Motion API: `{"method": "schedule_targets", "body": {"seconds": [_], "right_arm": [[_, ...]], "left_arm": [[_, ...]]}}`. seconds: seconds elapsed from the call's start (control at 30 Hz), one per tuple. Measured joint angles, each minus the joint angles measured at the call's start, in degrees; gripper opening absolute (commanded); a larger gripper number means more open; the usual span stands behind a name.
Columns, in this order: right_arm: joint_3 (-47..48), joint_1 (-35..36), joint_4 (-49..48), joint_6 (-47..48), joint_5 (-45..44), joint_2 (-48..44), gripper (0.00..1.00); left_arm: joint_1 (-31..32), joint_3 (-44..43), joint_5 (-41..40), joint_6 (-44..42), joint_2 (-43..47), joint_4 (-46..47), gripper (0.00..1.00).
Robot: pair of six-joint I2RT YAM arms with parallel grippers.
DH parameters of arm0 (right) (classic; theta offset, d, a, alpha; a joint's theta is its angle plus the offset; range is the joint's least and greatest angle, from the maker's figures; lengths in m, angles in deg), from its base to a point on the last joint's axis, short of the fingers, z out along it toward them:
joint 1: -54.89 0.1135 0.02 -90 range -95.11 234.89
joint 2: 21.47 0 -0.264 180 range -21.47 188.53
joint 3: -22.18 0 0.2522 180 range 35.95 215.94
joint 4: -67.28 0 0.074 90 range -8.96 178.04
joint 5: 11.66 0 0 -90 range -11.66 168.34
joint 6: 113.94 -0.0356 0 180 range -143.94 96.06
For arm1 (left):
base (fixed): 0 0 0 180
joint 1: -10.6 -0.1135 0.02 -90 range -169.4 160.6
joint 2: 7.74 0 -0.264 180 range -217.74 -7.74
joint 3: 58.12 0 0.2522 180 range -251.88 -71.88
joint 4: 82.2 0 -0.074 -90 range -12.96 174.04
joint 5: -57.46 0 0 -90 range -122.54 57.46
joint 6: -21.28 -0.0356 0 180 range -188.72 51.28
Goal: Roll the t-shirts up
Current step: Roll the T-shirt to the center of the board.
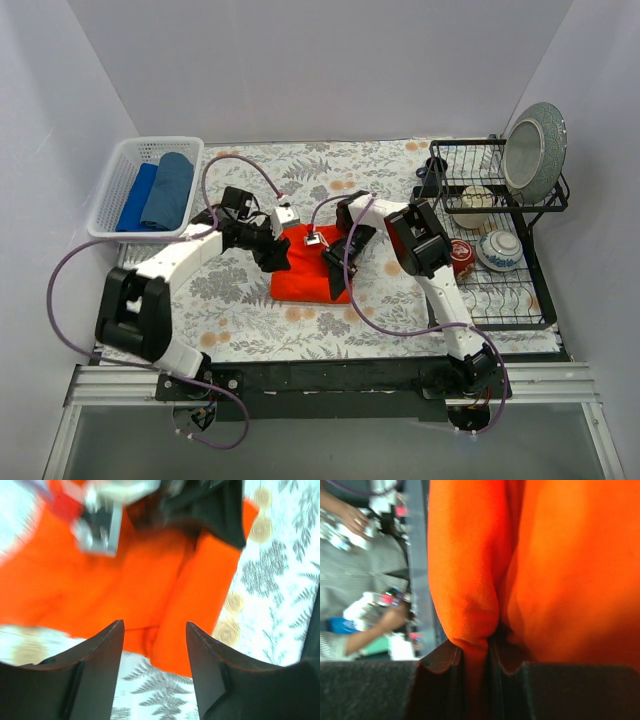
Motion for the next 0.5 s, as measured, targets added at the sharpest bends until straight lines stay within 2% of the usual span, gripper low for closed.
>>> {"method": "schedule_targets", "body": {"seconds": [0.1,0.23,0.4,0.5], "right_arm": [[0.0,-0.9,1.5,-1.6,2.0,1.6,0.01],[0.3,-1.2,3.0,-2.9,2.4,2.6,0.01],[2.0,-1.2,4.2,-4.0,1.4,3.6,0.01],[2.3,-1.2,4.5,-4.3,1.2,3.7,0.01]], "left_arm": [[2.6,2.3,-2.1,-0.8,9.9,4.9,0.55],[9.7,12.5,-4.3,-4.9,21.3,10.5,0.57],[16.4,26.4,-8.0,-10.1,27.2,15.6,0.57],[17.2,29.6,-9.9,-12.0,27.0,18.1,0.57]]}}
